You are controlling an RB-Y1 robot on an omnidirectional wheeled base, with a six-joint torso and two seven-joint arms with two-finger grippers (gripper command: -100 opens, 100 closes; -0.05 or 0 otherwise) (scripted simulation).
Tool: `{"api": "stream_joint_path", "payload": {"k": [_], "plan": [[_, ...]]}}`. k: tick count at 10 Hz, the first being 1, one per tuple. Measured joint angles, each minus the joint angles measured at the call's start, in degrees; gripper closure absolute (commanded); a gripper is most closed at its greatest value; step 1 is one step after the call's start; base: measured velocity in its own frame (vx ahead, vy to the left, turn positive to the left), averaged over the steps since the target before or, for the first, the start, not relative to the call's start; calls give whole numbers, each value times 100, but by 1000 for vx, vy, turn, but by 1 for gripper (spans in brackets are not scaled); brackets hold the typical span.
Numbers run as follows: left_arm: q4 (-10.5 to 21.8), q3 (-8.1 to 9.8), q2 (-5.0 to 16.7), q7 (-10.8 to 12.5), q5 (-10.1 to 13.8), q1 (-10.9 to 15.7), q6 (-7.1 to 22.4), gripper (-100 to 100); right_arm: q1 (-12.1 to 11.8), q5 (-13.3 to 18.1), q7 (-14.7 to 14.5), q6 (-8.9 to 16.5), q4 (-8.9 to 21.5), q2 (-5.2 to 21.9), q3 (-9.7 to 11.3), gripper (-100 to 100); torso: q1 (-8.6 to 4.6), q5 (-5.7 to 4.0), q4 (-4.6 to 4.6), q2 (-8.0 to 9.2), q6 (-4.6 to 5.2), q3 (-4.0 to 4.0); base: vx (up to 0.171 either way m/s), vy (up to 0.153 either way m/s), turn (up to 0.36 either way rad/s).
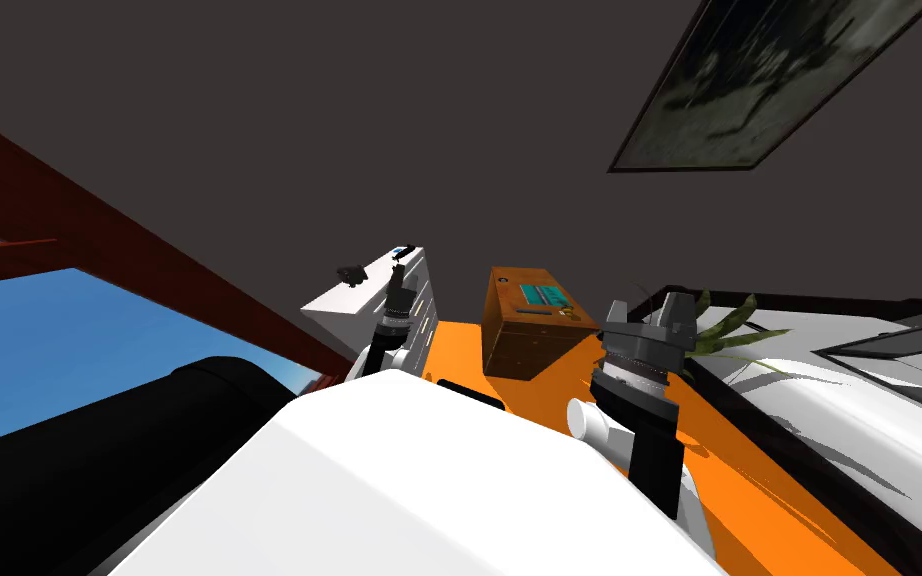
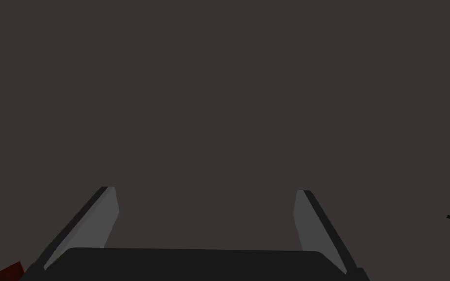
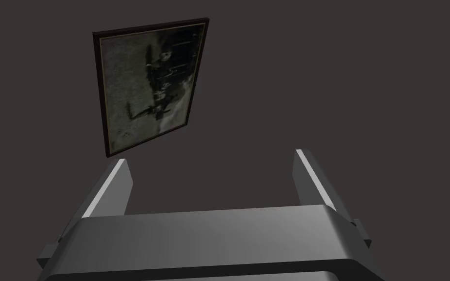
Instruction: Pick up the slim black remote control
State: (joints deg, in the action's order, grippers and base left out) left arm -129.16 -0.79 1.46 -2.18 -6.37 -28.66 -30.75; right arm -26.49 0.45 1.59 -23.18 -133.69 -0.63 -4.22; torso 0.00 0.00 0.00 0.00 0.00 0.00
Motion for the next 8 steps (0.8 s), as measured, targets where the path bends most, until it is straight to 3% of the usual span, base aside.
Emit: {"api": "stream_joint_path", "payload": {"k": [8], "plan": [[0,0,0,0,0,0,0,0,-422,577,344,-95,217,1259,-310,-100,-7,-1,0,-2,-2,-1,6,-14,162]]}}
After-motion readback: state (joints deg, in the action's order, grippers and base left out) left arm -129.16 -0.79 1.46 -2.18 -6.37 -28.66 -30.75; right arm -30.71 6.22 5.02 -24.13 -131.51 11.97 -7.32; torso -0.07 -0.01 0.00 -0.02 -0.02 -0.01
